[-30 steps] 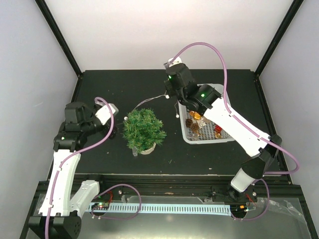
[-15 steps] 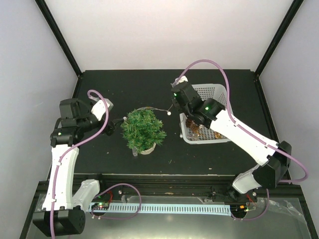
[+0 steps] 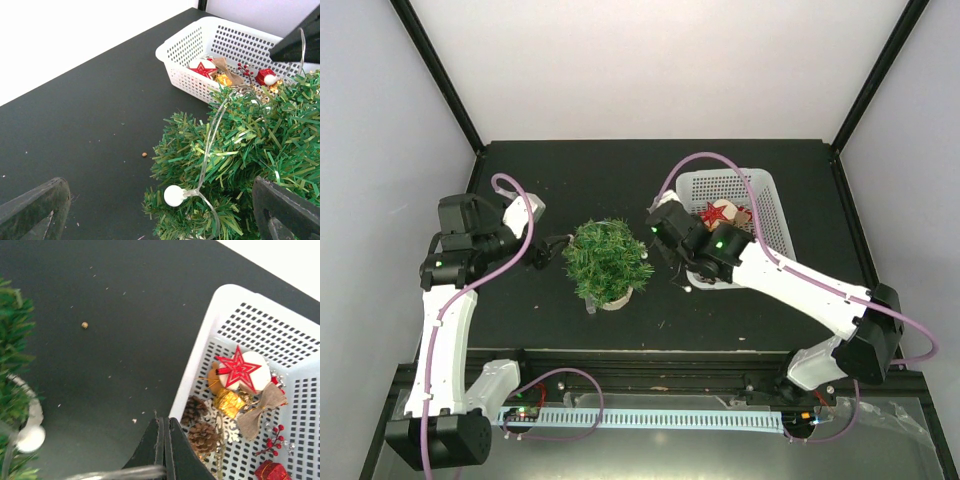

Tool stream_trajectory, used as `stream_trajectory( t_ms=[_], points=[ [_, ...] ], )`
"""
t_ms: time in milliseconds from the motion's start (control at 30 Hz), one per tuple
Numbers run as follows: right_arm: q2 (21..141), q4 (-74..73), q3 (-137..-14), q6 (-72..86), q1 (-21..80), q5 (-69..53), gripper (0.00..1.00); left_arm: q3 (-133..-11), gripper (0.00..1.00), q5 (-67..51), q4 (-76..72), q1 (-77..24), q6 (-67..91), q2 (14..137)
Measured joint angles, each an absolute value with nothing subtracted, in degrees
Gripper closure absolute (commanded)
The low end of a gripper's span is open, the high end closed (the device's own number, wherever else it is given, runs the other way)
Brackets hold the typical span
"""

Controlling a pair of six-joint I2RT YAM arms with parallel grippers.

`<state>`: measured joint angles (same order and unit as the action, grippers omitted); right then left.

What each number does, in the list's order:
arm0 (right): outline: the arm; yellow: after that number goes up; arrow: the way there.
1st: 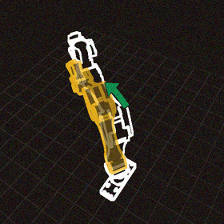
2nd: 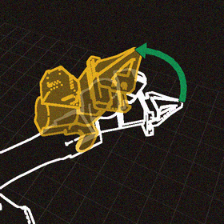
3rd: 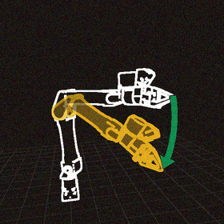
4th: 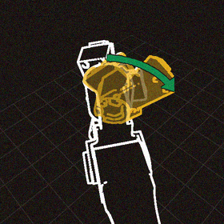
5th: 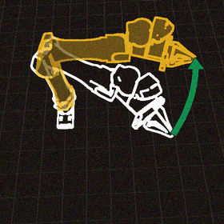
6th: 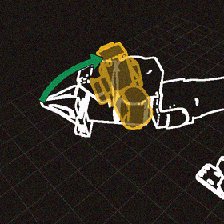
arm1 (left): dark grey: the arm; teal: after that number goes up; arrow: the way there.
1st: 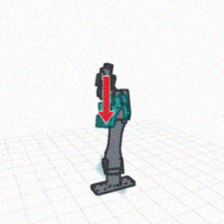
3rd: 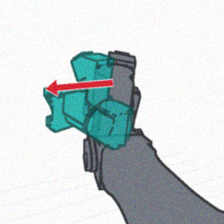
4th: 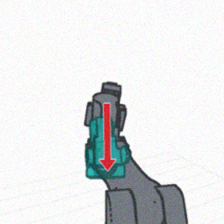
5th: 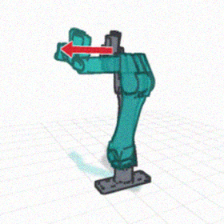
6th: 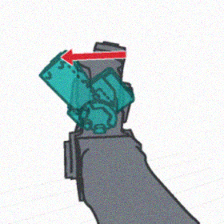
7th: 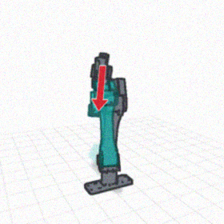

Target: Decorate the small christmas tree

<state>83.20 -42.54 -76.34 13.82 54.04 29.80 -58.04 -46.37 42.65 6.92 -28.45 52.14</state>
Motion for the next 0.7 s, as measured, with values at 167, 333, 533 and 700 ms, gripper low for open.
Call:
stream_trajectory(
  t_ms=[167, 333, 533, 700],
  points=[
    [82.74, -44.01, -74.59, 15.46, 57.91, 29.80, 0.99, -58.04, 0.01, -46.65, 42.78, 7.05, -28.21, 52.14],
    [81.87, -46.65, -74.22, 17.47, 63.07, 30.59, 0.99, -58.04, 0.01, -46.76, 42.83, 7.07, -27.99, 52.14],
    [81.62, -50.33, -75.16, 19.90, 68.90, 31.94, 0.99, -58.04, 0.01, -46.78, 42.83, 7.07, -27.77, 52.14],
    [81.62, -52.45, -76.49, 21.63, 72.20, 32.36, 0.99, -58.04, 0.01, -46.76, 42.83, 7.07, -27.70, 52.12]
  ],
)
